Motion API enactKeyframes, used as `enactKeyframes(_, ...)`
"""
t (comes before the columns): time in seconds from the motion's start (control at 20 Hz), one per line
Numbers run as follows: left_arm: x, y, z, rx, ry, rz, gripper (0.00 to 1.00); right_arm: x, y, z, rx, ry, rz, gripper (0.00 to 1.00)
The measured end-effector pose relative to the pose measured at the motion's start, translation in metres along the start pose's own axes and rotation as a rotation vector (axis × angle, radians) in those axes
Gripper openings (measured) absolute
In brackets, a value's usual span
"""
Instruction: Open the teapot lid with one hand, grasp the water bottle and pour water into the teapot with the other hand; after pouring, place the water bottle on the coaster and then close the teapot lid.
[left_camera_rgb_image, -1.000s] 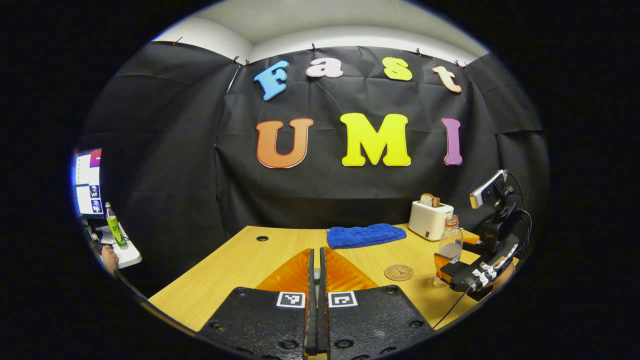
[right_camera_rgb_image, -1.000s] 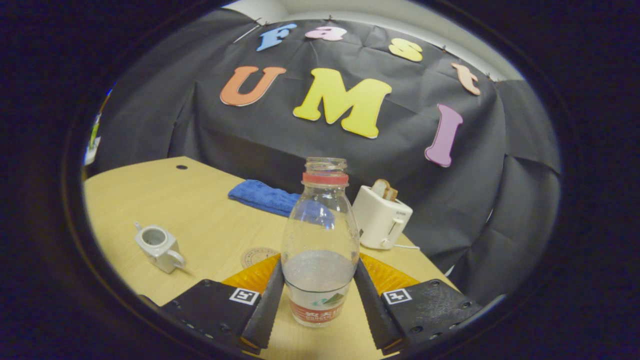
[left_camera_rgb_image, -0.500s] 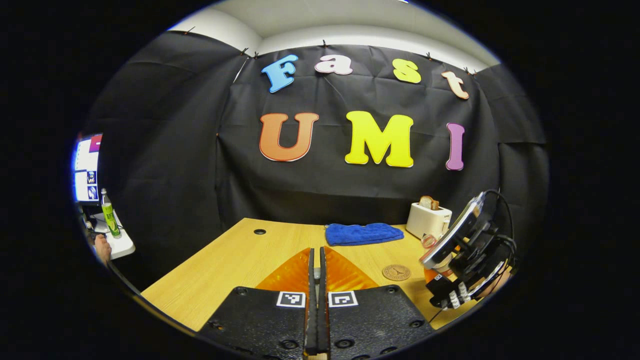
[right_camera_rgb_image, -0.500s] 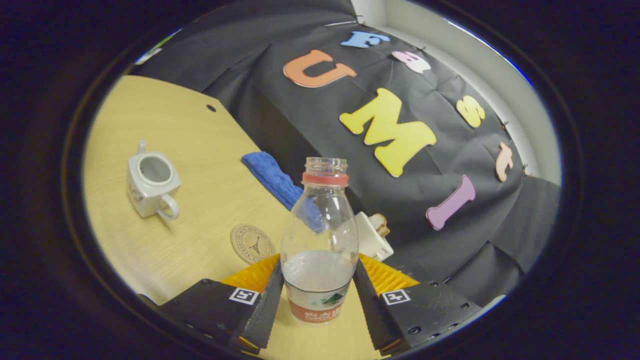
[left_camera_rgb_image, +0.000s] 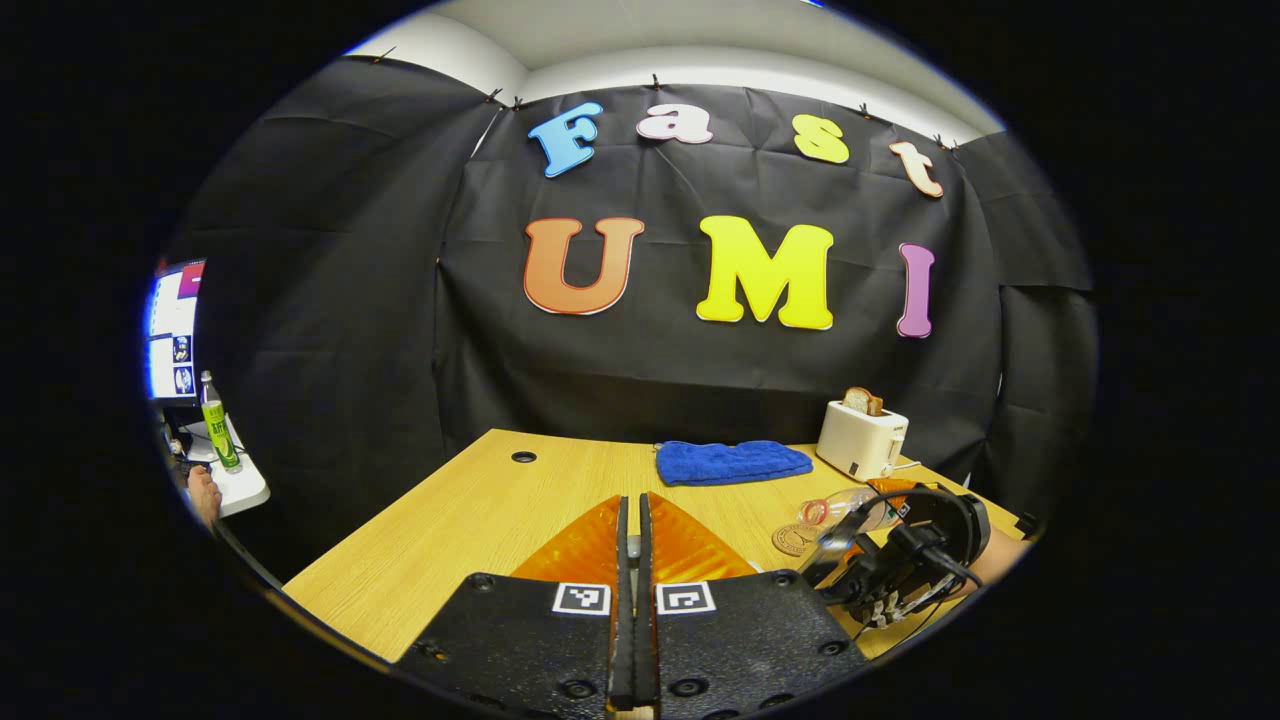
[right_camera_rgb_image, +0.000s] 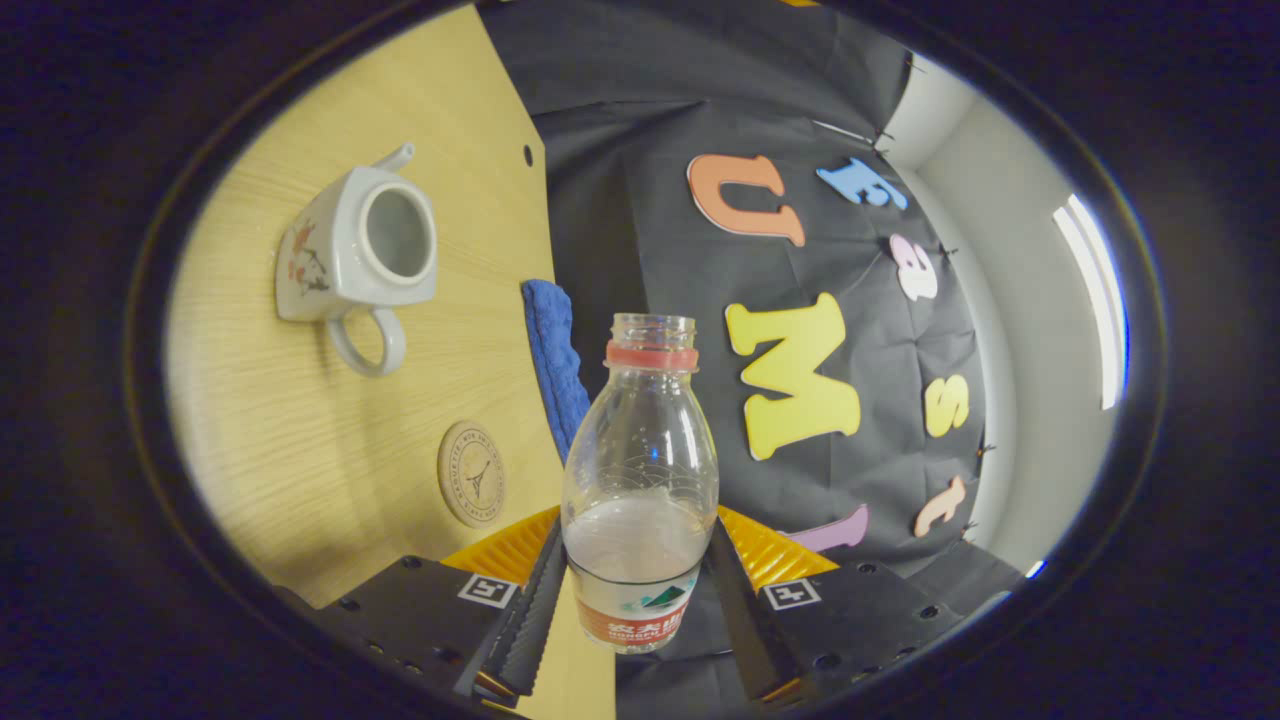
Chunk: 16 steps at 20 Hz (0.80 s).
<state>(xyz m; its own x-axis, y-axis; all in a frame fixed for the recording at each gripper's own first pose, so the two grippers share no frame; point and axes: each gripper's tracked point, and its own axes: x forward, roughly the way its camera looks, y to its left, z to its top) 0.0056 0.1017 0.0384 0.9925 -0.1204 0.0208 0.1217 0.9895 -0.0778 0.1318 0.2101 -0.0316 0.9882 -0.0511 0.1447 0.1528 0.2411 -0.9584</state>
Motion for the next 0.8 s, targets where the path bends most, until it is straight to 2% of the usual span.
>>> enactKeyframes(0.3,0.0,0.001,-0.003,0.029,0.007,0.006,0.03,-0.005,0.0,0.009,-0.128,-0.047,-0.038,0.74)
enactKeyframes(0.55,0.004,-0.002,-0.009,0.073,0.024,0.015,0.03,-0.013,-0.001,0.034,-0.329,-0.135,-0.093,0.75)
enactKeyframes(0.8,0.006,-0.003,-0.009,0.101,0.029,0.021,0.03,-0.01,-0.002,0.04,-0.431,-0.16,-0.102,0.75)
